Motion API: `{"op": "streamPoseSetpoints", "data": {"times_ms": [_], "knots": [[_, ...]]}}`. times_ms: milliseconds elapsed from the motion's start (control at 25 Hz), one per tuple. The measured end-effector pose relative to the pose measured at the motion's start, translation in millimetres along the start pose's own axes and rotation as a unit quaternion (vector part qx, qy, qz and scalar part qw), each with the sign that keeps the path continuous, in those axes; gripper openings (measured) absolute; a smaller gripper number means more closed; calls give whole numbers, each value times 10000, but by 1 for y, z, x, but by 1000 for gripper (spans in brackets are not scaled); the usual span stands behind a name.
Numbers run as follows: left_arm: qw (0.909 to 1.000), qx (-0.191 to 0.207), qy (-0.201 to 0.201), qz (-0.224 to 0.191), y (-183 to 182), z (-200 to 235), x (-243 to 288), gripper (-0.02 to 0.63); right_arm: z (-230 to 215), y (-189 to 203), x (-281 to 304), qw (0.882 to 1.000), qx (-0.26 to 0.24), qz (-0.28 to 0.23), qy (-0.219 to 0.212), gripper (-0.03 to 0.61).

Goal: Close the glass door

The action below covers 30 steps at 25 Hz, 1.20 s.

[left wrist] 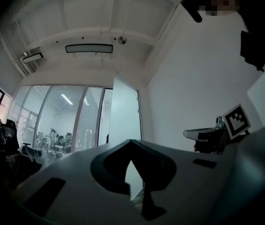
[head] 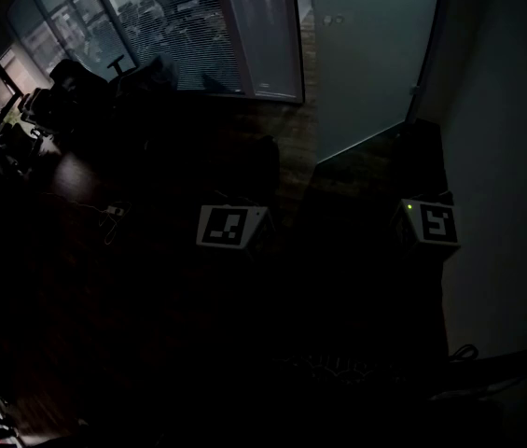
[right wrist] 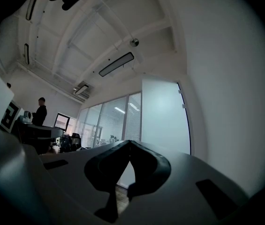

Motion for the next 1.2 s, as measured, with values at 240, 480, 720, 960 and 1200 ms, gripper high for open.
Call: {"op": "streamPoseSetpoints", "data": {"times_ms": [240,480,720,960,1200], "knots": [[9998,50,202,17,7,27,42,2,-3,12,45,9999,49,49,119,2],[9993,72,353,-108,3,61,80,2,-5,15,92,9998,52,12,183,2],[9989,32,466,-26,7,90,115,2,-6,23,136,9996,68,12,264,2],[9986,-3,533,-16,10,109,143,2,-7,30,166,9994,82,16,347,2],[9994,0,334,22,16,123,168,2,-20,38,192,9991,95,26,403,2]]}}
Point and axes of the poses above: the fingertips, and each gripper's own axes: x forward along the fingers, z to its left, y out of its underside, the point moved 8 cm from there along -x, backward along the fingers, and after that the axes turned 6 degrees about -x, right-handed, at the moved point
